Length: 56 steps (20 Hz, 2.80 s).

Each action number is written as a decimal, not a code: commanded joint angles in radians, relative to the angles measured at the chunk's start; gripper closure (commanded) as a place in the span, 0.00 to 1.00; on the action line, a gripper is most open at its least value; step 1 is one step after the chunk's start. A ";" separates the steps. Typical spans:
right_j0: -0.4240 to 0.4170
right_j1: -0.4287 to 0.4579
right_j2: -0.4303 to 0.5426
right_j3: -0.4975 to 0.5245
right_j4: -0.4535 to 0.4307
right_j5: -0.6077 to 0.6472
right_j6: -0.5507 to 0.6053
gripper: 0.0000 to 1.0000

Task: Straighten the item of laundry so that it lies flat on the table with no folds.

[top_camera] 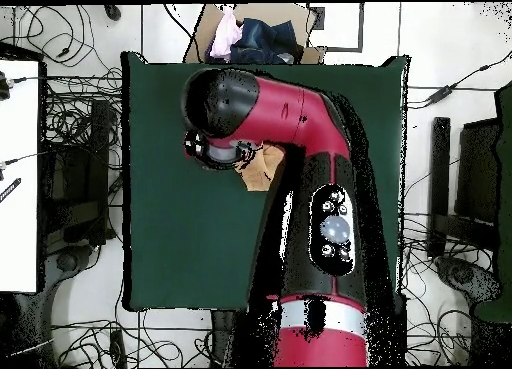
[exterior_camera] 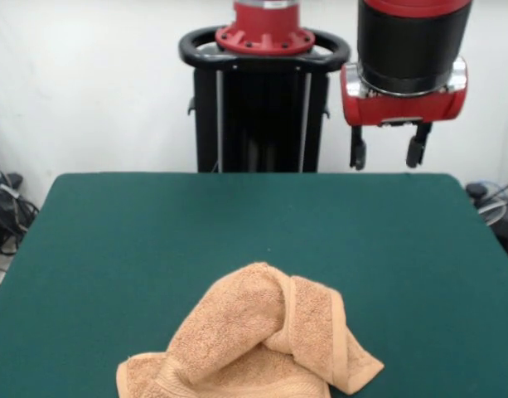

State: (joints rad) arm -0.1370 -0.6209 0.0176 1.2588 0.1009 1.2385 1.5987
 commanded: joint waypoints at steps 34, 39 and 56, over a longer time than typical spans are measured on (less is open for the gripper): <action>-0.178 -0.282 0.083 1.013 -0.212 -1.574 0.383 0.00; -0.309 -0.250 0.220 0.974 -0.256 -1.489 0.327 0.00; -0.211 -0.236 0.226 0.568 -0.076 -0.801 0.173 0.00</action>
State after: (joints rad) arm -0.4299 -0.8543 0.2070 1.9919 -0.0211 0.2760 1.6518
